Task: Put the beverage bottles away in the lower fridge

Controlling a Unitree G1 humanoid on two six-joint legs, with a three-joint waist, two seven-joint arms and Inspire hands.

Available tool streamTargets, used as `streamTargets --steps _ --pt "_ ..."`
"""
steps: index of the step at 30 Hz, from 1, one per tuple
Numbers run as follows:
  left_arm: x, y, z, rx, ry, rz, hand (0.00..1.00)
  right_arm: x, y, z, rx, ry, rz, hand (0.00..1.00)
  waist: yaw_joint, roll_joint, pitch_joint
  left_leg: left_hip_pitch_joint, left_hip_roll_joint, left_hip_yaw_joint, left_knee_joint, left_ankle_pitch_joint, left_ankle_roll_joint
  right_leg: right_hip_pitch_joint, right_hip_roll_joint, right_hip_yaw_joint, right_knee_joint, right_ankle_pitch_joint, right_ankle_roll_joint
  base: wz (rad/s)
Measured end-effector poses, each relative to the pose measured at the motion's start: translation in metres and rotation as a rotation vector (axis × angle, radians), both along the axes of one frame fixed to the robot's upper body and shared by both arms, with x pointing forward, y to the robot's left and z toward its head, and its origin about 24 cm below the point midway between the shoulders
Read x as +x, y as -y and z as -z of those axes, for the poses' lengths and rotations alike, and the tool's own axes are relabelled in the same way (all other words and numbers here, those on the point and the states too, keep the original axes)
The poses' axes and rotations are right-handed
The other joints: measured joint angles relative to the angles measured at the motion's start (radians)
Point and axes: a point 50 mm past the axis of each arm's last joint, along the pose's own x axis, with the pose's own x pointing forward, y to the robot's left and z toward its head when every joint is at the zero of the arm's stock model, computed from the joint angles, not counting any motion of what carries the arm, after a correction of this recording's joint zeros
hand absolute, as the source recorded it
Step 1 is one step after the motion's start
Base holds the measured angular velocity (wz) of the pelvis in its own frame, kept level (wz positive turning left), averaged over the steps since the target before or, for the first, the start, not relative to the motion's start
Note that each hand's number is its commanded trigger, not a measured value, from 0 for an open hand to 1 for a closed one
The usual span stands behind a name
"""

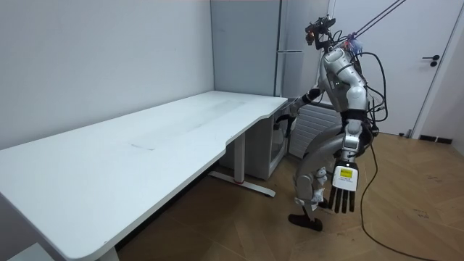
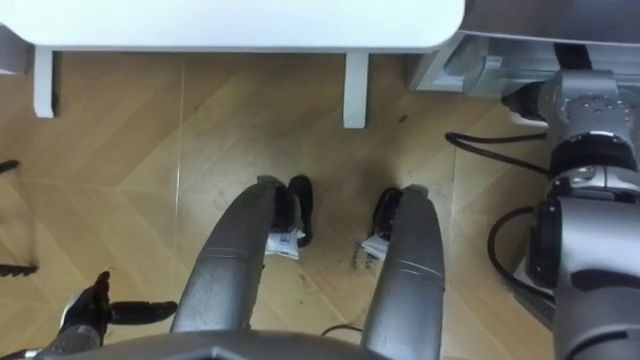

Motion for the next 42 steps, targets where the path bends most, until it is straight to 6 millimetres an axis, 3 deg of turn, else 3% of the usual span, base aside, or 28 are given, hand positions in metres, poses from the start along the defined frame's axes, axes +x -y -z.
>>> streamTargets --steps 9,15,20,24,34,42 --pt "-0.001 0.0 0.0 0.016 -0.018 0.033 0.0 0.0 0.002 -0.002 0.003 0.002 0.023 0.0 0.01 0.003 0.0006 0.0 0.001 0.003 -0.007 0.002 0.006 0.001 0.005 0.005 -0.013 0.009 0.01 -0.01" --pt "-0.001 0.002 0.001 -0.016 -0.032 0.047 0.0 0.0 0.004 -0.004 0.036 0.045 0.083 0.0 0.039 0.016 -0.0031 0.005 0.008 0.007 -0.029 0.011 0.002 0.002 0.002 0.004 -0.035 0.017 0.016 -0.04" --pt "-0.003 0.006 0.003 -0.04 -0.052 0.067 0.0 -0.004 0.009 -0.001 0.014 0.099 0.116 0.0 0.066 0.048 -0.0017 0.008 0.015 0.009 -0.044 0.022 0.003 0.006 0.024 0.007 -0.061 0.034 0.014 -0.07" --pt "-0.003 0.009 0.004 -0.054 -0.057 0.074 0.0 -0.005 0.01 0.002 0.004 0.125 0.12 0.0 0.069 0.051 -0.0019 0.009 0.014 0.011 -0.05 0.024 0.003 0.002 0.023 0.01 -0.062 0.036 0.015 -0.01" --pt "-0.004 0.01 0.005 -0.065 -0.064 0.079 0.0 -0.009 0.0 0.019 0.003 0.174 0.128 0.0 0.075 0.054 -0.0026 0.025 0.027 0.008 -0.066 0.03 -0.008 0.025 0.034 -0.004 -0.086 0.048 0.004 -0.01" --pt "-0.009 0.012 0.008 -0.109 -0.099 0.053 0.0 -0.031 0.005 0.046 0.015 0.235 0.151 0.0 0.088 0.058 -0.0034 0.094 0.031 0.005 -0.135 0.047 -0.019 0.095 0.035 -0.02 -0.146 0.057 -0.004 0.03"
